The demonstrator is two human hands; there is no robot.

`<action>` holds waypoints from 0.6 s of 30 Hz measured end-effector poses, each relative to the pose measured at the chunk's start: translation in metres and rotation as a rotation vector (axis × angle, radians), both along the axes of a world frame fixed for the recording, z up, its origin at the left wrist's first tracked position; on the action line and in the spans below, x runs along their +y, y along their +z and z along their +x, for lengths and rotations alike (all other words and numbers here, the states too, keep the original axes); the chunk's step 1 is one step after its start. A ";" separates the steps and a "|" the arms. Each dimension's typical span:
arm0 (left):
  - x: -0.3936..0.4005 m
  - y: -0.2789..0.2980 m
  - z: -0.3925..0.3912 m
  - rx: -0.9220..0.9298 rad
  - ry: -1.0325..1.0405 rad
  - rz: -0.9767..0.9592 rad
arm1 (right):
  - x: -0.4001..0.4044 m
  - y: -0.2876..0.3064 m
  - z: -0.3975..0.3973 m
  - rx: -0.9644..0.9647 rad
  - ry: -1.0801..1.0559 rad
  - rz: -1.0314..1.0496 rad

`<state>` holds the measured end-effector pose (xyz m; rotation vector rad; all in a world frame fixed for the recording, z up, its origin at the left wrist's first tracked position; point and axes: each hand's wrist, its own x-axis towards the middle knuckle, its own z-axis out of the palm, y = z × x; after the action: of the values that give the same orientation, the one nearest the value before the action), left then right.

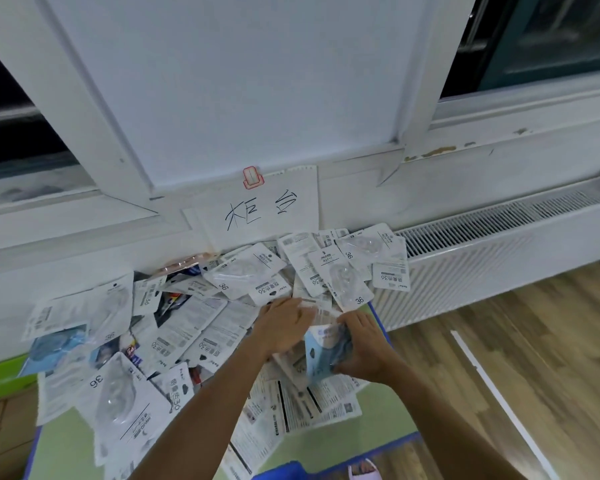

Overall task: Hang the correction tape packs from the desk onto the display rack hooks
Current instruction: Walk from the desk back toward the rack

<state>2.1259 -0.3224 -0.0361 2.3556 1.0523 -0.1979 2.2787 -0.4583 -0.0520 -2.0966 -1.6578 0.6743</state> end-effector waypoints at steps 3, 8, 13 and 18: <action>0.001 -0.001 -0.005 0.035 -0.033 0.020 | -0.009 0.009 0.002 0.073 -0.168 0.040; -0.006 -0.009 -0.012 0.193 -0.255 0.257 | -0.018 0.027 0.004 0.252 -0.522 0.140; -0.015 -0.007 -0.011 0.088 -0.226 0.398 | -0.026 0.033 -0.001 0.303 -0.788 0.198; -0.029 0.013 -0.005 -0.248 -0.024 0.400 | -0.040 0.038 -0.005 0.453 -0.991 0.222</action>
<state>2.1212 -0.3515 -0.0232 2.6565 1.0148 0.3187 2.2732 -0.4978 -0.0141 -2.0480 -0.3278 0.5181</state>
